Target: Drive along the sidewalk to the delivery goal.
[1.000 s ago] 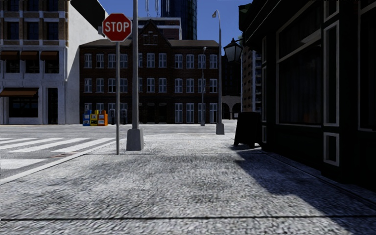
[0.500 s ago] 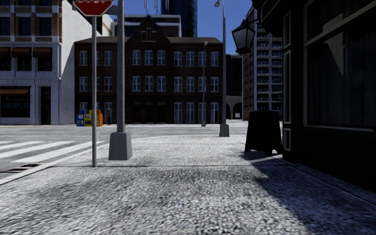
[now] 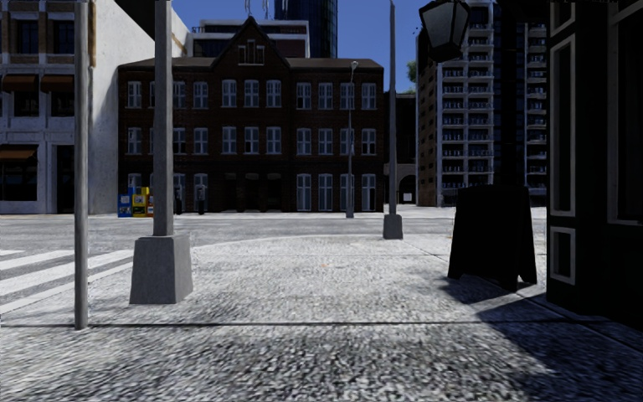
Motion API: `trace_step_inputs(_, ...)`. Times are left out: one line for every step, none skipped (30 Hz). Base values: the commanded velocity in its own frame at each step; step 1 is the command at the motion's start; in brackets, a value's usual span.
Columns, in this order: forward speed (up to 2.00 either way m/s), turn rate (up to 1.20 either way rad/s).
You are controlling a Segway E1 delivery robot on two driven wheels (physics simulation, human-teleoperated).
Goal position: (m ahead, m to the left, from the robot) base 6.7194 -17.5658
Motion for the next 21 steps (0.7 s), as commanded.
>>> trace_step_inputs(2.0, 0.0)
trace_step_inputs(2.0, 0.0)
trace_step_inputs(2.0, 0.0)
trace_step_inputs(2.0, 0.0)
trace_step_inputs(2.0, 0.0)
trace_step_inputs(2.0, 0.0)
trace_step_inputs(2.0, 0.0)
trace_step_inputs(2.0, 0.0)
trace_step_inputs(2.0, 0.0)
trace_step_inputs(2.0, 0.0)
trace_step_inputs(2.0, 0.0)
trace_step_inputs(2.0, 0.0)
trace_step_inputs(2.0, 0.0)
trace_step_inputs(2.0, 0.0)
trace_step_inputs(2.0, 0.0)
trace_step_inputs(2.0, 0.0)
trace_step_inputs(2.0, 0.0)
trace_step_inputs(2.0, 0.0)
trace_step_inputs(2.0, -0.1)
trace_step_inputs(2.0, -0.18)
trace_step_inputs(2.0, -0.22)
